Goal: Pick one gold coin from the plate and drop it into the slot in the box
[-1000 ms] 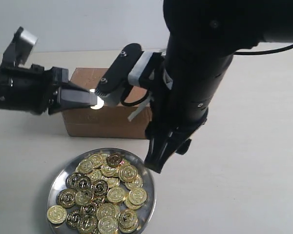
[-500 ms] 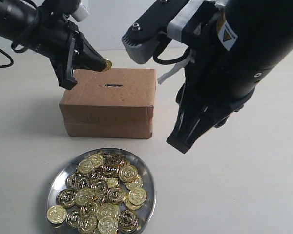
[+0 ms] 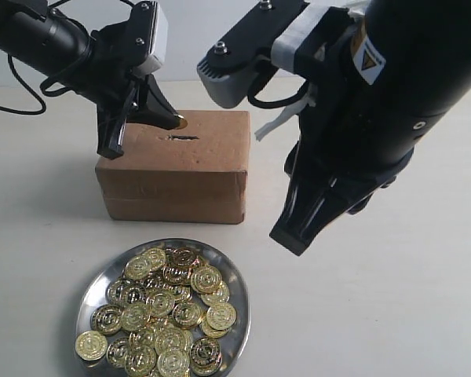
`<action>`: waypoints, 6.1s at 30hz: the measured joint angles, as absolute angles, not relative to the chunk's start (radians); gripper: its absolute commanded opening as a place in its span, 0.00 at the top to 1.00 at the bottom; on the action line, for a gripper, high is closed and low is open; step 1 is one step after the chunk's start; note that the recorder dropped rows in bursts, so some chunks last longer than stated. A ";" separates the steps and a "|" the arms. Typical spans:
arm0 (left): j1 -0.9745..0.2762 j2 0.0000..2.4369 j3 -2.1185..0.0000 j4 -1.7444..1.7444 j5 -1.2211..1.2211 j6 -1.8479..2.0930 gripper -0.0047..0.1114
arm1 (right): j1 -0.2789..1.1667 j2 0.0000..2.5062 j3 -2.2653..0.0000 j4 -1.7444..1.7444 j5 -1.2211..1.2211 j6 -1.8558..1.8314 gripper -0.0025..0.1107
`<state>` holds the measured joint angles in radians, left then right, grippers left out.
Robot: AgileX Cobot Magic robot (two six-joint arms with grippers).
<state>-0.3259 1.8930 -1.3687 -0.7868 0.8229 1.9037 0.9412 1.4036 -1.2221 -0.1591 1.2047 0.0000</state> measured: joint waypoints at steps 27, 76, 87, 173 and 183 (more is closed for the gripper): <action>-0.332 1.952 -1.375 -0.811 0.783 1.952 0.96 | 0.941 1.404 -1.222 -0.155 1.207 0.000 0.70; -0.333 1.581 -1.262 -0.866 0.867 1.737 0.96 | 0.941 1.195 -0.930 -0.460 0.742 0.113 0.98; -0.334 1.257 -0.886 -1.018 0.769 1.813 0.96 | 0.941 0.982 -0.637 -0.530 0.552 0.325 0.98; -0.033 0.004 -0.163 -0.215 0.039 1.813 0.96 | 0.079 0.004 -0.217 -0.339 -0.068 0.395 0.98; -0.033 0.004 -0.001 -0.118 -0.054 1.813 0.96 | 0.079 0.004 -0.004 -0.333 -0.065 0.395 0.98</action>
<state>-0.0332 0.0041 -0.0013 -0.1178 -0.0536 1.8132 0.0791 0.0038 -0.0041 -0.3334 -0.0650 0.3954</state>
